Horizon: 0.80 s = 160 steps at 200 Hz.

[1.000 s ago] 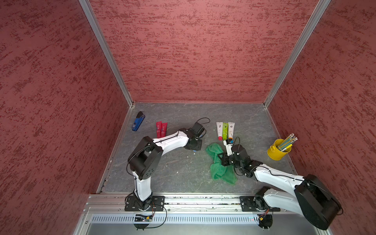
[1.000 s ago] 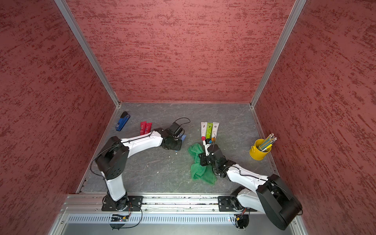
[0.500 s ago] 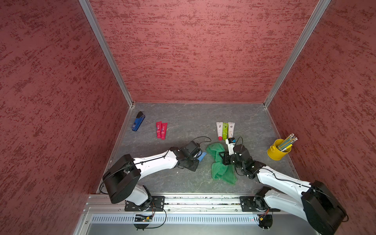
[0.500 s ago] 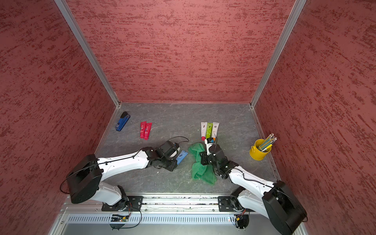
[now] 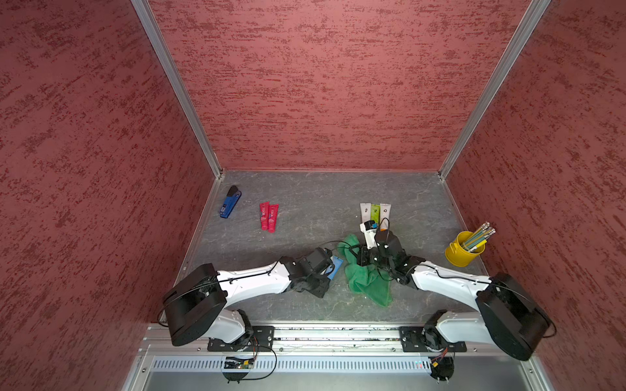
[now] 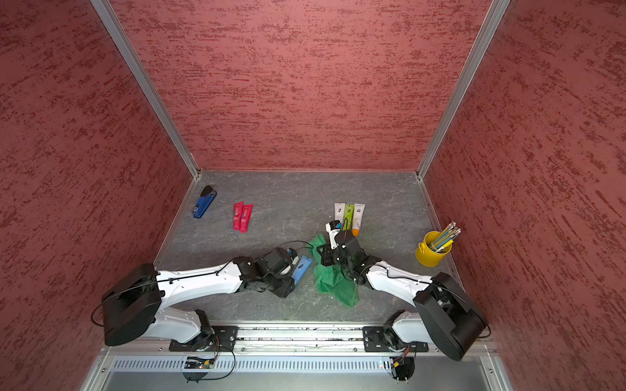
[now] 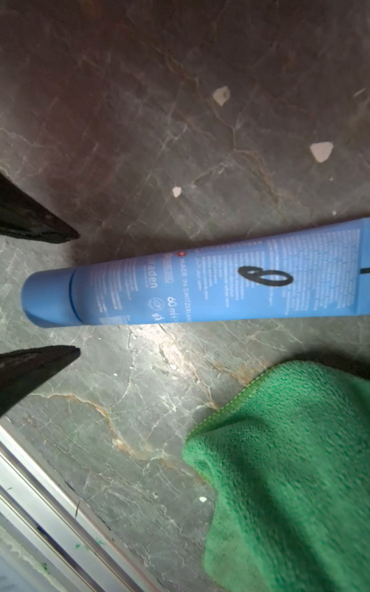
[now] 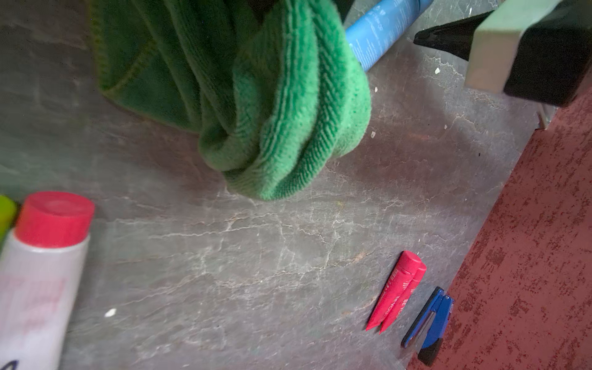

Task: Wipe the surface of the toothpaste tube
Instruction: Move the toothpaste to the center of the board, then wipe the dirt from the toothpaste tube.

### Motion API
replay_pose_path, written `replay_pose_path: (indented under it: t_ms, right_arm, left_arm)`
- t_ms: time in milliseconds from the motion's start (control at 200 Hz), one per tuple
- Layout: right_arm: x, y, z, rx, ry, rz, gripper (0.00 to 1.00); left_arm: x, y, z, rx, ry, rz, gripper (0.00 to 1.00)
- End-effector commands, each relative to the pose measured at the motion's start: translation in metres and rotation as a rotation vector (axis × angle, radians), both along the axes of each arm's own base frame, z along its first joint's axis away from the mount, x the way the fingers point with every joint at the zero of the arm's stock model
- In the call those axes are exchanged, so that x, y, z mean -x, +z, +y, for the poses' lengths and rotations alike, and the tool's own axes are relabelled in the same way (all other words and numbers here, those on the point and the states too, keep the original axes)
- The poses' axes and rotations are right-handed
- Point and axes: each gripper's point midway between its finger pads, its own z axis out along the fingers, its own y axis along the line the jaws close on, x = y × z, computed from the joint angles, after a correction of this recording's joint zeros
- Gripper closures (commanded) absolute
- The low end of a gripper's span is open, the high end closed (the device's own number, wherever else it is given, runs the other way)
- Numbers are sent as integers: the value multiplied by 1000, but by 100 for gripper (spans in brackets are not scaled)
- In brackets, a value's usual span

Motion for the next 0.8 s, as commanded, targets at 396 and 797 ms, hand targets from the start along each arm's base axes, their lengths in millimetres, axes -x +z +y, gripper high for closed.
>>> replay_pose_path:
  t_ms: [396,797]
  right_arm:
    - [19,-77,42,61,132,132,100]
    - [112,-82,47,-167,325,317,100]
  left_arm:
    - [-3,-30,-1,-107,15,-76,80]
    - [-14,-28,-2,-111,45,-126,82]
